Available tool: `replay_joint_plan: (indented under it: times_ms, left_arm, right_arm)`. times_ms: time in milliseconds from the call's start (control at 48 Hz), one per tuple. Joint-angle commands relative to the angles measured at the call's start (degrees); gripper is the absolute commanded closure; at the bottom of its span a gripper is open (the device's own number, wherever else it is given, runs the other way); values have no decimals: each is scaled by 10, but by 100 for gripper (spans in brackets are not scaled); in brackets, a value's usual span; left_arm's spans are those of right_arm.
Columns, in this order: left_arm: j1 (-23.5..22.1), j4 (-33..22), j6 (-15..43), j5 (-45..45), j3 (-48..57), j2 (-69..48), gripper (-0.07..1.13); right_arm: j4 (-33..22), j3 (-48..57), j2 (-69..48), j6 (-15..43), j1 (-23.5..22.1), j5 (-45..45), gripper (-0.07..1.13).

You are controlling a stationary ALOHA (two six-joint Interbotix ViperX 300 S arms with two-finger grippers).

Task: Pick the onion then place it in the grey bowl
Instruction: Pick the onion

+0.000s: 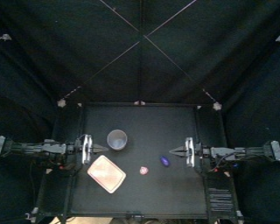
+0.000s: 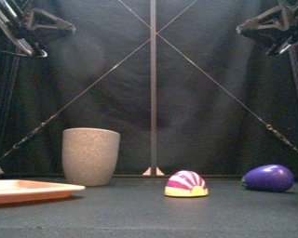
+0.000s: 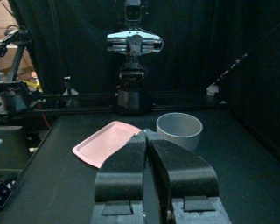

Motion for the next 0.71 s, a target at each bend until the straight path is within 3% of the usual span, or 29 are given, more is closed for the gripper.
replay_joint_plan:
  times_ms: [21, 167, 250, 438, 583, 708]
  left_arm:
    - [1, 1, 2, 24, -18, 4, 105]
    - [4, 3, 4, 54, -31, 1, 104]
    - [10, 8, 4, 70, -40, 0, 104]
    - [22, 14, 4, 105, -56, 0, 104]
    - [25, 13, 3, 105, -60, 0, 104]
    - [25, 14, 4, 105, -60, 0, 104]
  right_arm:
    - [8, -6, 13, 10, -2, 1, 96]
    - [25, -18, 31, 17, -8, 23, 90]
    - [18, -32, 47, 12, -8, 46, 79]
    - [-18, -49, 90, 17, -4, 54, 35]
    - [-11, -69, 127, 18, -1, 47, 0]
    - [-7, -83, 156, 18, 0, 45, 0]
